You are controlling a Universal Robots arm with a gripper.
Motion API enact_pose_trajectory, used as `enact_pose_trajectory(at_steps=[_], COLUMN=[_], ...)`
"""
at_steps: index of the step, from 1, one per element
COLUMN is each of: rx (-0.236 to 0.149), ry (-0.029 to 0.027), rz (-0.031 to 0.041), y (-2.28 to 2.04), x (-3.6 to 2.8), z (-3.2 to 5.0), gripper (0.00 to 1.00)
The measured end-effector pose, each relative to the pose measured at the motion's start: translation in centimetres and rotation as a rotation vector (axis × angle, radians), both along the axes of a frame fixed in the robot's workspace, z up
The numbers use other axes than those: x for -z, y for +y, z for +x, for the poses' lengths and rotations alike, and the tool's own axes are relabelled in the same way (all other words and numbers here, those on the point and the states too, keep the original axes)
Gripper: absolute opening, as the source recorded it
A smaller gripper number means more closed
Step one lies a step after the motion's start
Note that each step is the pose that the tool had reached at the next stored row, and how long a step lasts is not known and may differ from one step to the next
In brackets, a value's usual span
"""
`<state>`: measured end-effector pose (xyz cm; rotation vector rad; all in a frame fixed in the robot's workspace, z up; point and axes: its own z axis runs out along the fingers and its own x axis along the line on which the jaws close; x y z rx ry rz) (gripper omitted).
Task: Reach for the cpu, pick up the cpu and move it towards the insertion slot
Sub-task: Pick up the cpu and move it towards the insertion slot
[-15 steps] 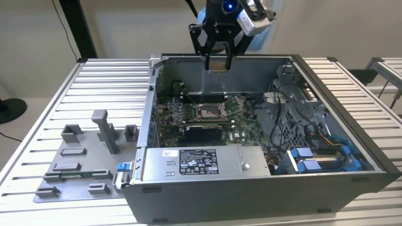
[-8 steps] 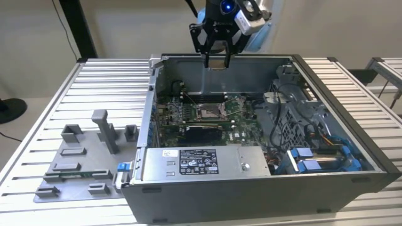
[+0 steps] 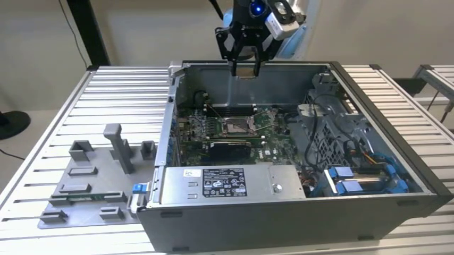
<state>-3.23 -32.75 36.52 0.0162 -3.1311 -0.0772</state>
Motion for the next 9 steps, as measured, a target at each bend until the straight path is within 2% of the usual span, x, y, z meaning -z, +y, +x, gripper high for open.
enact_pose_trajectory(at_steps=[9], rx=[0.0], ry=[-0.0001], rz=[-0.0027], y=[0.0], x=[0.01], z=[0.01], gripper=[0.0])
